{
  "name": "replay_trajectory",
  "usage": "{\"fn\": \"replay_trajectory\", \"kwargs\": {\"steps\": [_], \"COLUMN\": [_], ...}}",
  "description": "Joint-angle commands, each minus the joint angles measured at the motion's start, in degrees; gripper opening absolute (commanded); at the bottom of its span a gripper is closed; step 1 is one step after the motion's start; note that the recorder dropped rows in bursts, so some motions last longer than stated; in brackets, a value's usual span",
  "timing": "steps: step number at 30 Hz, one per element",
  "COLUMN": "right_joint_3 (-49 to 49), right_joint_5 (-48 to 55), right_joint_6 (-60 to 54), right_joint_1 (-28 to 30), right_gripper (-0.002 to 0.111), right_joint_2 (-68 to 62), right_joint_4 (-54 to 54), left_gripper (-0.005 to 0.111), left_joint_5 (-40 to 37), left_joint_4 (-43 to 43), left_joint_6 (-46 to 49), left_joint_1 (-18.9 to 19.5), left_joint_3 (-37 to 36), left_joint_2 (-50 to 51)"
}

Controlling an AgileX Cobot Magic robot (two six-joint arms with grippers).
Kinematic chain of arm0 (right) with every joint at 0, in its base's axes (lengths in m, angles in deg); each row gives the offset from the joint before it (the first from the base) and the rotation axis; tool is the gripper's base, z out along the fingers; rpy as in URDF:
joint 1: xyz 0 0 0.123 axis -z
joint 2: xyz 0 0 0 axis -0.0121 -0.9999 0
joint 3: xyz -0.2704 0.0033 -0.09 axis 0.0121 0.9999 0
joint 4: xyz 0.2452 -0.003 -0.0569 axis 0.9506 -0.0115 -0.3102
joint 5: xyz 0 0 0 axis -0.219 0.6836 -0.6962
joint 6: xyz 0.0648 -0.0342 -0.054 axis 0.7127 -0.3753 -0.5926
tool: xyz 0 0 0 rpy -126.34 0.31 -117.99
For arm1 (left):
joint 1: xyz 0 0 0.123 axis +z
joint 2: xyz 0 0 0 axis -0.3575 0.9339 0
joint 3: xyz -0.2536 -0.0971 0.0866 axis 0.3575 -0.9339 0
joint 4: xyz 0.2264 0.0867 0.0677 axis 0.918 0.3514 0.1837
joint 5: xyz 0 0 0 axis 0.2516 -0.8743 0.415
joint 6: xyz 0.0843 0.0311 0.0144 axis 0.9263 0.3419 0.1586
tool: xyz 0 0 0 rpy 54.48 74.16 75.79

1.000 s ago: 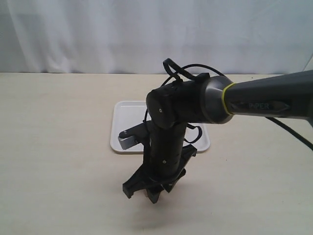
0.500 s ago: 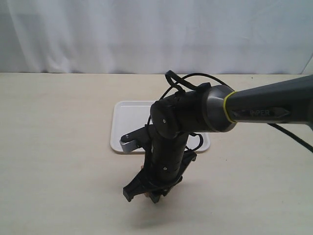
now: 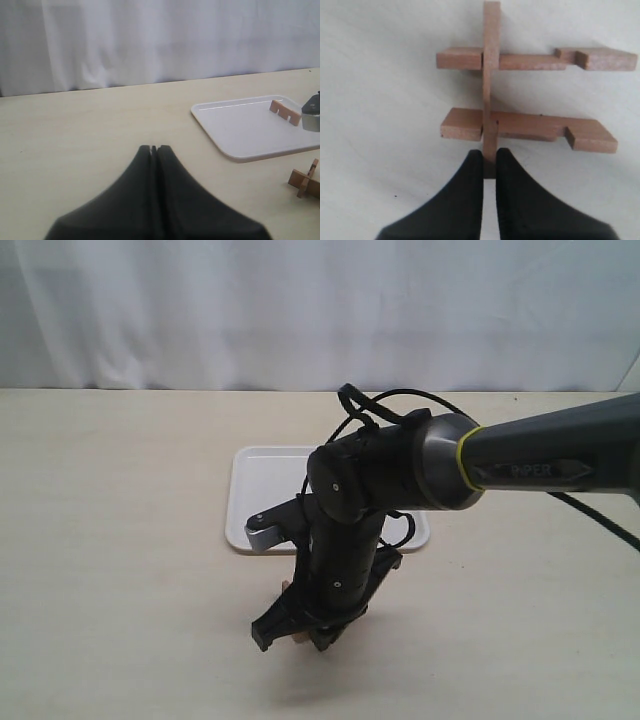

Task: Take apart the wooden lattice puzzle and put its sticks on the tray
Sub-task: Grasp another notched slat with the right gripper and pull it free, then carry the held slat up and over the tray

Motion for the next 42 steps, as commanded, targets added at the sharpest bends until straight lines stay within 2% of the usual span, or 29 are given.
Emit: {"fn": "replay_trajectory", "kwargs": {"steps": [1, 15, 29, 42], "right_joint_3": [0.0, 0.0, 0.0, -1.3], "right_joint_5": [1.6, 2.0, 2.7, 0.0], "right_joint_6": [0.3, 0.3, 0.3, 4.5], "right_joint_1": [-0.1, -0.1, 0.0, 0.2], "right_gripper": [0.004, 0.004, 0.004, 0.004], "right_joint_2": [0.7, 1.2, 9.0, 10.0], "right_joint_4": [0.1, 0.1, -0.2, -10.3], "left_gripper": [0.000, 0.000, 0.000, 0.000], "left_joint_5": [0.7, 0.7, 0.7, 0.7], "left_joint_4": [0.0, 0.0, 0.0, 0.0], "left_joint_6": [-0.2, -0.2, -0.2, -0.2], "left_joint_1": [0.1, 0.1, 0.1, 0.1], "left_joint_3": [-0.1, -0.1, -0.1, -0.1], "left_joint_2": [0.0, 0.0, 0.0, 0.0]}}
